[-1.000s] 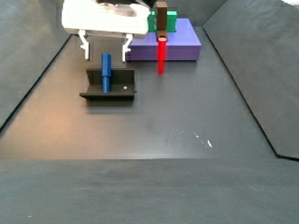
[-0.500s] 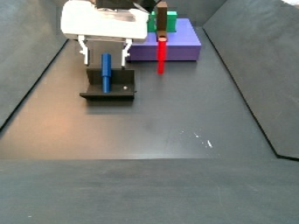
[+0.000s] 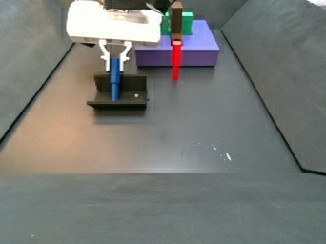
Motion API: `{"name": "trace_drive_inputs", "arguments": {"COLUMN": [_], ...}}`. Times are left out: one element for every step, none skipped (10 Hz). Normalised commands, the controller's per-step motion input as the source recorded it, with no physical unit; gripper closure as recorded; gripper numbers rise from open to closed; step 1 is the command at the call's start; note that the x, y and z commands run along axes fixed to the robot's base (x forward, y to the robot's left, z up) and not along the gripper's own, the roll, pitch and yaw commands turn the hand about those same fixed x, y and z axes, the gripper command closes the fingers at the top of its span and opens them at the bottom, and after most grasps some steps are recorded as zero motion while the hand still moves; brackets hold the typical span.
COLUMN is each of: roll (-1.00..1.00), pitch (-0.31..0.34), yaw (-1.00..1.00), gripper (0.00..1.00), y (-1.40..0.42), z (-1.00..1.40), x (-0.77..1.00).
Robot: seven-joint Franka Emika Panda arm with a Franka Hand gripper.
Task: Pick up the blue object. Move up. Place the blue object on the fixture. Regrasp the blue object. Move to above the board. Insert the blue object.
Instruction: Regrasp the blue object.
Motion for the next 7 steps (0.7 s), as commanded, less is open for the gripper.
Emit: {"name": "trace_drive_inputs", "arguments": {"roll": [0.0, 0.0, 0.0, 0.0, 0.0, 0.0, 0.0], "pitch": [0.0, 0.0, 0.0, 0.0, 0.0, 0.0, 0.0], "yaw": [0.0, 0.0, 0.0, 0.0, 0.0, 0.0, 0.0], "gripper": [1.0, 1.0, 1.0, 1.0, 1.0, 1.0, 1.0], "y": [0.0, 0.0, 0.0, 0.0, 0.0, 0.0, 0.0], "z": [0.0, 0.0, 0.0, 0.0, 0.0, 0.0, 0.0], "x": [0.0, 0.0, 0.0, 0.0, 0.0, 0.0, 0.0]}}
